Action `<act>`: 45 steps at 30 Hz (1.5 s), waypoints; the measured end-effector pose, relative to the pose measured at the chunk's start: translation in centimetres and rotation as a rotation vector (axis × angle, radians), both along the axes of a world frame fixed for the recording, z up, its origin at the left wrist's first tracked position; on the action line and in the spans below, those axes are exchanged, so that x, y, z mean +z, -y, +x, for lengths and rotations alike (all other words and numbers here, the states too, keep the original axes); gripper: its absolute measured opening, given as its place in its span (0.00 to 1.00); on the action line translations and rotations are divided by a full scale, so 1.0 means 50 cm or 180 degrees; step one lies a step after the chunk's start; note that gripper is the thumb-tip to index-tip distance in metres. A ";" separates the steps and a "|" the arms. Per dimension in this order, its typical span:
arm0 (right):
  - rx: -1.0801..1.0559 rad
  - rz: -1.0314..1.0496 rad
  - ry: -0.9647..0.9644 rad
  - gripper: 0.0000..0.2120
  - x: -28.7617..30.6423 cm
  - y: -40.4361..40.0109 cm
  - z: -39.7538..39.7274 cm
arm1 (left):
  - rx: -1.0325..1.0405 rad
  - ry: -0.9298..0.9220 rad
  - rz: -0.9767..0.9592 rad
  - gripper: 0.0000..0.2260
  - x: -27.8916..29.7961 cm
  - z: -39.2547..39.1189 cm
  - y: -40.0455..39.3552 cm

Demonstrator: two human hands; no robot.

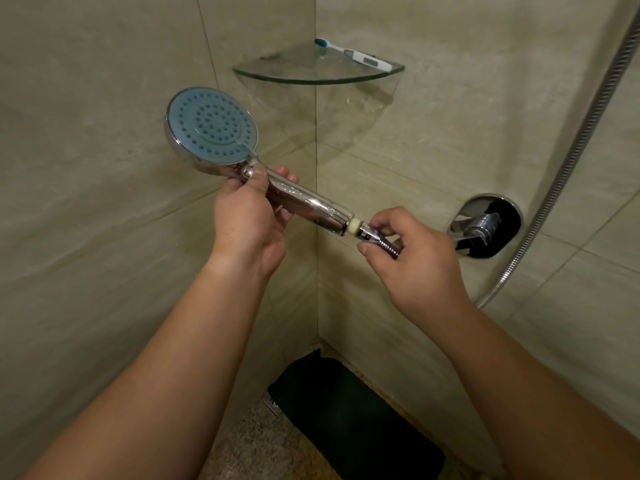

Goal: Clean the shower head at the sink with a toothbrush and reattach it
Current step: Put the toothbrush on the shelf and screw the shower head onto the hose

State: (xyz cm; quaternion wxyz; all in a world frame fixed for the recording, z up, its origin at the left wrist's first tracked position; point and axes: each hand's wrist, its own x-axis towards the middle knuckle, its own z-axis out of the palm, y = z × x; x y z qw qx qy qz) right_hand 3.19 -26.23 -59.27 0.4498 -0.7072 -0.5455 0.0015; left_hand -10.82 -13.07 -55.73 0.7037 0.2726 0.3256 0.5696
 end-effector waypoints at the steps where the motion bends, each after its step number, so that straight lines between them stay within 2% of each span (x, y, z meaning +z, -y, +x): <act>1: 0.0017 0.0011 0.0041 0.09 0.001 0.000 -0.001 | 0.0005 -0.0019 0.0007 0.07 0.000 0.000 0.000; 11: -0.0048 -0.0032 0.0546 0.10 0.001 -0.006 0.001 | 0.0042 -0.0147 0.0085 0.06 0.002 0.003 0.002; 17: -0.0004 -0.0002 -0.0053 0.09 -0.002 -0.017 0.007 | 0.0034 -0.0139 0.0132 0.05 -0.003 0.010 -0.002; 27: 0.0031 0.0218 0.0242 0.09 -0.011 -0.026 0.011 | 0.0050 -0.0056 0.0144 0.05 -0.007 0.012 -0.002; 30: -0.0001 0.0261 0.0128 0.10 -0.011 -0.030 0.009 | 0.0032 -0.0089 0.0194 0.08 -0.009 0.015 0.001; 34: 0.0127 0.0109 0.0061 0.08 -0.010 -0.033 0.016 | 0.0059 -0.0103 0.0215 0.11 -0.008 0.013 -0.002; 38: 0.0316 -0.0158 -0.0118 0.11 -0.006 -0.038 0.022 | 0.0053 -0.0105 0.0230 0.14 -0.008 0.012 -0.004; 42: 0.0493 -0.0269 -0.0679 0.13 -0.006 -0.038 0.027 | 0.0035 -0.0079 0.0223 0.14 -0.008 0.013 -0.004; 45: 0.0449 -0.0377 -0.0529 0.08 -0.005 -0.036 0.032 | 0.0021 -0.0060 0.0210 0.10 -0.006 0.013 -0.004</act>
